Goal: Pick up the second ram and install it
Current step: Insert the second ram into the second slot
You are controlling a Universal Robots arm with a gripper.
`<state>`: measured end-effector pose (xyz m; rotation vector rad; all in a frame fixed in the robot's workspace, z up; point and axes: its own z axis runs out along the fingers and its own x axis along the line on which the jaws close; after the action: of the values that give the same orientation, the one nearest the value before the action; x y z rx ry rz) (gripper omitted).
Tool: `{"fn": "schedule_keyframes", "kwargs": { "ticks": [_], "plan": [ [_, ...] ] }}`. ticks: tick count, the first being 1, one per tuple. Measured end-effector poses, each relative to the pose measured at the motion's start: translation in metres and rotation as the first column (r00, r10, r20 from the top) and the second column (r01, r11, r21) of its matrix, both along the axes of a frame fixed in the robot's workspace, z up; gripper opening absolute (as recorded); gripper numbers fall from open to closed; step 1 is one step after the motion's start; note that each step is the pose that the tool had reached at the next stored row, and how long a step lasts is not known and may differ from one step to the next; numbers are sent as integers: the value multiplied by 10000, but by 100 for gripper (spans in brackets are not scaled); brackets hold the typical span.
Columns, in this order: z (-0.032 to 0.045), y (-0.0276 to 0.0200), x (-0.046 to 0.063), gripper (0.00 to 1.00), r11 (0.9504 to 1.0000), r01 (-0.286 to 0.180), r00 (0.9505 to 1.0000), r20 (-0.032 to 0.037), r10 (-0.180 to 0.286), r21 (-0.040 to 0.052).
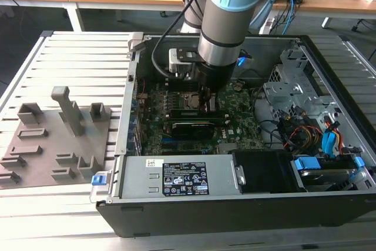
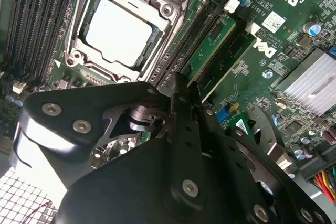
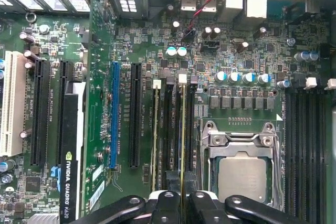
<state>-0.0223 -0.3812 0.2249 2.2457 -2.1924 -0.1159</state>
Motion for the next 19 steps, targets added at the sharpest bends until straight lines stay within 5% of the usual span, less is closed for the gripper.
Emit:
{"fn": "schedule_keyframes", "kwargs": {
  "ticks": [8, 9, 11, 12, 15, 19],
  "plan": [
    [-19, 0, -4, 22, 10000, -1, 10000, 0, 1, -1],
    [147, 21, -5, 22, 10000, 1, 10000, 3, -1, -35],
    [307, 65, -5, 22, 10000, 0, 10000, 2, 0, -85],
    [406, 79, -4, 13, 9999, -1, 10000, 2, 1, -114],
    [502, 88, -4, 11, 9999, -2, 10000, 3, 2, -129],
    [503, 88, -4, 11, 9999, -1, 10000, 3, 1, -130]
  ]
}}
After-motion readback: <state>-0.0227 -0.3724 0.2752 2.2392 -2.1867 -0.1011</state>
